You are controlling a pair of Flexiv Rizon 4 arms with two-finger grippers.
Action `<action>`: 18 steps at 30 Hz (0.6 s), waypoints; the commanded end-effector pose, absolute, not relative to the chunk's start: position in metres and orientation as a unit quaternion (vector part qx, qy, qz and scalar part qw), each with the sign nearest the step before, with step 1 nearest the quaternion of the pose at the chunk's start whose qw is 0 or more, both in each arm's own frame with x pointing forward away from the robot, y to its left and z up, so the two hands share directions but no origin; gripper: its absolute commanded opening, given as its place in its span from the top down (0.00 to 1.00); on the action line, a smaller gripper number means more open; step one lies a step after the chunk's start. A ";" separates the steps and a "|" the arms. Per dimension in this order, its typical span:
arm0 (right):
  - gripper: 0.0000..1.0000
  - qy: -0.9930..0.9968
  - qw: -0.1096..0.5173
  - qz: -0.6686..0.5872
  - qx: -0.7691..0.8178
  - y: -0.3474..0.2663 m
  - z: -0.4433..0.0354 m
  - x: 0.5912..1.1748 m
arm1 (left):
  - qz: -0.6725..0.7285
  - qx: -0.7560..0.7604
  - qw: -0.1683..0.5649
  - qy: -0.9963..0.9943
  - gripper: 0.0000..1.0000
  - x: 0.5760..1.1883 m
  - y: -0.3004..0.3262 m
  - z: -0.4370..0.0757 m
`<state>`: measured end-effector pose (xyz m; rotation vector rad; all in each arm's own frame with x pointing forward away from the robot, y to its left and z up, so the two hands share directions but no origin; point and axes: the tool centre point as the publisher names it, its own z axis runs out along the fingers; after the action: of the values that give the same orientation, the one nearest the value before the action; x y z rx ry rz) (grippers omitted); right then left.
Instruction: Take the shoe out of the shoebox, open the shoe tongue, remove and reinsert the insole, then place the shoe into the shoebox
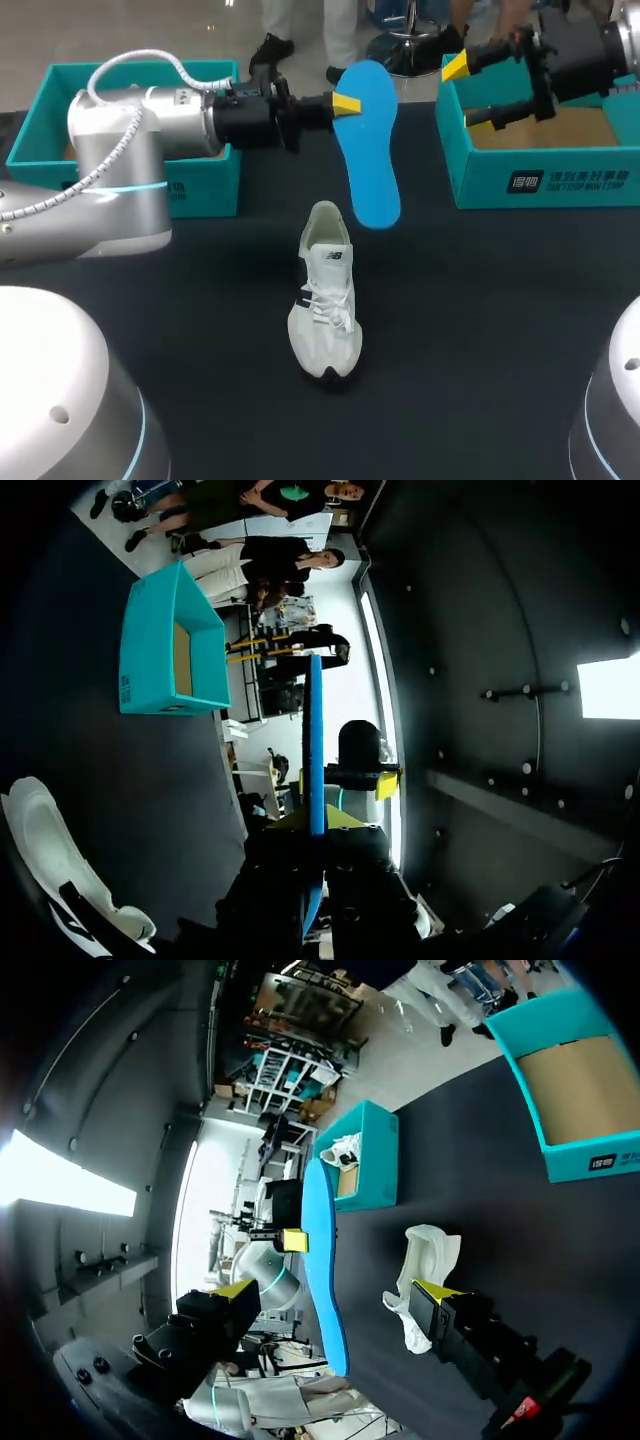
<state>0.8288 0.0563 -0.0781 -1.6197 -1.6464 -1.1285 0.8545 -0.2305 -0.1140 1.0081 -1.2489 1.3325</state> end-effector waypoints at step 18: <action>0.00 -0.699 0.107 -0.250 -0.661 0.092 -0.042 0.814 | 0.523 0.448 0.531 -0.495 1.00 0.863 -0.244 -0.118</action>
<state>0.8081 0.0856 -0.0491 -1.7756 -1.9178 -0.9354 0.8609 -0.2411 -0.1156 1.0704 -1.1834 1.2474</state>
